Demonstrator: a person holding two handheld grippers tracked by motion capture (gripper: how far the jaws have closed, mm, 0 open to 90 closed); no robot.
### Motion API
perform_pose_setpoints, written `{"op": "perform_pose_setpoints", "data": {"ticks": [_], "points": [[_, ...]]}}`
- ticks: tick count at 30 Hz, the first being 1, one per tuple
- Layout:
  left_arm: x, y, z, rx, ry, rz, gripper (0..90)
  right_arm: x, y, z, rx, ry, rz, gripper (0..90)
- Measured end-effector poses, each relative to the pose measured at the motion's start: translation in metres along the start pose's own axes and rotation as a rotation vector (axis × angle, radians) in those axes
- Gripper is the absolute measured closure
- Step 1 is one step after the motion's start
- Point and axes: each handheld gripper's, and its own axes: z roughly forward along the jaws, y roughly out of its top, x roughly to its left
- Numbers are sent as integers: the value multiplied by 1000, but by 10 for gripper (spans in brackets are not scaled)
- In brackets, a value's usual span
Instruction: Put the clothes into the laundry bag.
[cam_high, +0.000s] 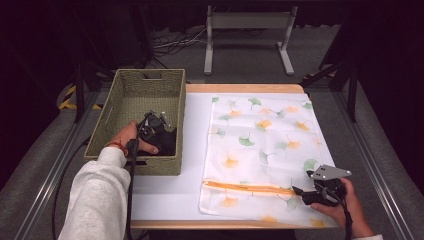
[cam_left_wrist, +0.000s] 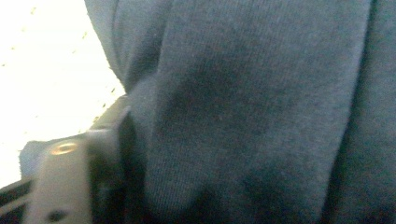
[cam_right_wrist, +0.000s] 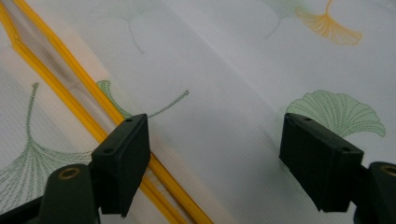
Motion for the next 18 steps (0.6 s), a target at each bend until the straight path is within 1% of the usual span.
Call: {"op": "perform_pose_setpoints", "data": {"ticks": [5,8,10,12,14,15,17,18], "points": [[0,-2,-3,-1,14,7,448,0,0,-2,-4,-1,-9,249],[0,-4,-5,-16,19,4,506,1,1,-3,-9,2,-5,250],[0,-5,-7,-25,33,7,547,1,1,-3,-13,-4,-5,251],[-1,-4,-8,-29,48,12,570,1,1,-5,-20,0,-3,251],[-2,-4,-10,-37,82,14,584,0,2,-5,-25,2,-2,252],[-2,-4,-12,-53,119,3,595,1,2,-5,-25,5,1,253],[-1,-5,-14,-65,138,0,605,1,3,-4,-28,9,0,254],[-1,-6,-16,-79,169,-2,609,1,3,-4,-27,9,-1,254]]}}
